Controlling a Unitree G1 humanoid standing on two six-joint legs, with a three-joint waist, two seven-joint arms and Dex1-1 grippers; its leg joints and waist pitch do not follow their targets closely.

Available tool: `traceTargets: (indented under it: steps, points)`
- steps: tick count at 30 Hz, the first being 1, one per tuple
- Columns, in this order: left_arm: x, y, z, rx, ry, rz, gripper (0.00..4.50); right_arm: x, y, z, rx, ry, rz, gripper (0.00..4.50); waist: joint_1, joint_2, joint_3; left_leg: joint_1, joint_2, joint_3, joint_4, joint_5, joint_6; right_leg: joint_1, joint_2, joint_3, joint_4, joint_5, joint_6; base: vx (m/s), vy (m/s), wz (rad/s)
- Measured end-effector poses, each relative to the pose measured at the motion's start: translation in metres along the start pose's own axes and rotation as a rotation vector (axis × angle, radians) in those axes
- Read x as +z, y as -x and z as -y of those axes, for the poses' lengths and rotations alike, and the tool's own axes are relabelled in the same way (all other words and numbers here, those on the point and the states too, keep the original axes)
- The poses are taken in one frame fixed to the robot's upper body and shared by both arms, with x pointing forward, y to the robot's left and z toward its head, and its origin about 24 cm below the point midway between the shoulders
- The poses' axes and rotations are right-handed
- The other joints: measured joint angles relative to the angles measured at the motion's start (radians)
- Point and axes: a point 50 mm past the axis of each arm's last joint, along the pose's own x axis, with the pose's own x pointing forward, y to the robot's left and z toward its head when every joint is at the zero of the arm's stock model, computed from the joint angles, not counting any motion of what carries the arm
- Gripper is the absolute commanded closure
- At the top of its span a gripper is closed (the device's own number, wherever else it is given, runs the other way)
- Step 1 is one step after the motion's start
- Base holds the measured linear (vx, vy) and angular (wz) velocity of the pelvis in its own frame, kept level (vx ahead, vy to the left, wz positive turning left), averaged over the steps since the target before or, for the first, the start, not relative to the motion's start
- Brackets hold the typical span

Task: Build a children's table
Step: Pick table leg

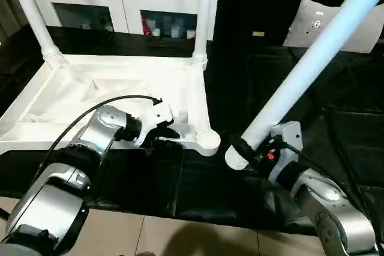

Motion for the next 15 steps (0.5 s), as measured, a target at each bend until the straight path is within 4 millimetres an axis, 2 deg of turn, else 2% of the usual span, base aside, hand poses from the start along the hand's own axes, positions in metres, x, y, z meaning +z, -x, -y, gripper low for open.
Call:
traceTargets:
  steps: [9, 11, 14, 15]
  points:
    - [-0.0064, 0.0017, -0.0016, -0.008, 0.010, -0.015, 3.73, 0.0003, -0.0004, -0.0009, 0.006, 0.005, 0.004, 2.62, 0.000, 0.000, 0.000, 0.000, 0.000, 0.000, -0.001, 0.000, 0.000, 0.000, -0.001, 0.000, -0.001, 0.000, 0.000, 0.000, 0.000, 0.00]
    - [-0.0058, 0.0021, -0.0020, -0.013, 0.000, -0.021, 4.02, 0.0001, -0.0007, -0.0015, 0.010, 0.006, 0.003, 2.62, 0.000, 0.000, 0.000, 0.000, 0.000, 0.000, -0.001, 0.000, 0.000, 0.000, -0.001, 0.000, -0.001, 0.000, 0.000, 0.000, 0.000, 0.00]
    - [-0.0050, 0.0029, -0.0026, -0.023, -0.028, -0.036, 4.12, 0.0002, -0.0016, -0.0030, 0.024, 0.007, 0.003, 2.62, 0.000, 0.000, 0.000, 0.000, 0.000, 0.000, -0.002, 0.000, 0.000, 0.000, -0.001, 0.000, -0.002, 0.000, 0.000, 0.000, 0.000, 0.00]
    - [-0.0050, 0.0032, -0.0027, -0.027, -0.029, -0.037, 4.36, 0.0011, -0.0022, -0.0033, 0.028, 0.010, 0.004, 2.62, -0.001, 0.000, 0.000, 0.000, 0.000, 0.000, -0.002, 0.000, 0.000, 0.000, -0.001, 0.000, -0.003, 0.000, 0.000, 0.000, 0.000, 0.00]
